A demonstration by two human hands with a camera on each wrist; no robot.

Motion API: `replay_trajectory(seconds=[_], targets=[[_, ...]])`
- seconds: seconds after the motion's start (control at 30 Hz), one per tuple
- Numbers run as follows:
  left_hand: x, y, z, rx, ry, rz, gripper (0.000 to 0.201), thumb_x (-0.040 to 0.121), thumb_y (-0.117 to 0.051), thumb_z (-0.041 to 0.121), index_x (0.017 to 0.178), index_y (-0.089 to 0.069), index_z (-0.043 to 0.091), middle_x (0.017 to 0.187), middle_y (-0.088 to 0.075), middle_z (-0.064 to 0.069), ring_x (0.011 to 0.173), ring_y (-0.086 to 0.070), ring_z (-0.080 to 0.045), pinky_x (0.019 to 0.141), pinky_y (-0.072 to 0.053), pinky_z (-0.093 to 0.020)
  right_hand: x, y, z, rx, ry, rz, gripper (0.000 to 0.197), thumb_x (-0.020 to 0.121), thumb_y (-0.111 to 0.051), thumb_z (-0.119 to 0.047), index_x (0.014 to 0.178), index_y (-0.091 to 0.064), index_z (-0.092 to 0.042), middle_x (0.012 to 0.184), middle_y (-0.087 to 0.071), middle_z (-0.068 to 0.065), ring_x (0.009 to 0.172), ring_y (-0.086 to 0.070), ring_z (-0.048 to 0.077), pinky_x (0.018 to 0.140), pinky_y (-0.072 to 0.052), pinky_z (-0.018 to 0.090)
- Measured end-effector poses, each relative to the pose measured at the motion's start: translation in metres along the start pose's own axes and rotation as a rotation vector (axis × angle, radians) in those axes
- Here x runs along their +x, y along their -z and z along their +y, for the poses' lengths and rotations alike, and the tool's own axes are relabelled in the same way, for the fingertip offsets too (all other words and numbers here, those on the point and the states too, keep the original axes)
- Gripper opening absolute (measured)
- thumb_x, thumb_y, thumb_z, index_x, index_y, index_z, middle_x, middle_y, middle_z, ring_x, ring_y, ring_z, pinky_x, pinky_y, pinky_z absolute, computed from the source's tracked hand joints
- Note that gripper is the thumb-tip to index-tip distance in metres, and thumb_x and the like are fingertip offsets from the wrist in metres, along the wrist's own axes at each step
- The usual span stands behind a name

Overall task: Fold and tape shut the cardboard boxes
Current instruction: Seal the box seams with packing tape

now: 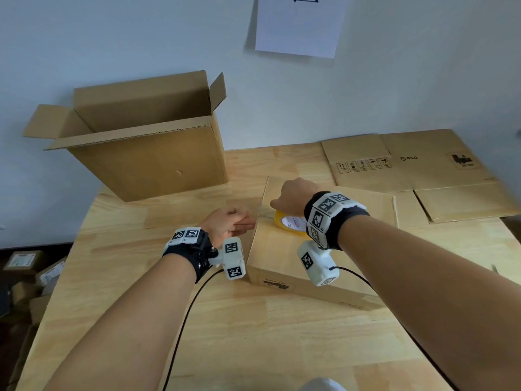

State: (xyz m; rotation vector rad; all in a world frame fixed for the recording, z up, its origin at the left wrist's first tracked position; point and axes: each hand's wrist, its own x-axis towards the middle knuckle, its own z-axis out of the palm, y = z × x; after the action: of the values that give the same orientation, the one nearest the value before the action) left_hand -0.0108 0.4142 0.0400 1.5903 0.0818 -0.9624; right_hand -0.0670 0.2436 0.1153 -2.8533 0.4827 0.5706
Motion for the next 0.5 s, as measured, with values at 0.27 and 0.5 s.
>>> replay_trajectory(seconds=[0.27,0.5], targets=[[0.013,-0.004,-0.002,0.034,0.012,0.021,0.013,0.096,-0.053,0.013,0.088,-0.061,0.008,0.067,-0.071,0.002,0.060,-0.066,-0.007,0.068,-0.052,-0.022,0.003,-0.001,0.000,-0.028,0.011,0.004,0.036,0.089,-0.045,-0.039,0.064,-0.046,-0.014,0.067,-0.050,0.000,0.057,-0.046,0.015,0.050,-0.035,0.023],[0.014,-0.012,-0.008,0.168,0.035,0.028,0.018,0.098,-0.052,0.022,0.085,-0.059,0.013,0.077,-0.063,-0.003,0.062,-0.059,-0.011,0.049,-0.049,-0.017,0.007,-0.003,0.002,-0.007,0.021,-0.005,0.036,0.090,-0.046,-0.040,0.064,-0.046,-0.014,0.067,-0.050,0.000,0.057,-0.046,0.013,0.050,-0.034,0.023]])
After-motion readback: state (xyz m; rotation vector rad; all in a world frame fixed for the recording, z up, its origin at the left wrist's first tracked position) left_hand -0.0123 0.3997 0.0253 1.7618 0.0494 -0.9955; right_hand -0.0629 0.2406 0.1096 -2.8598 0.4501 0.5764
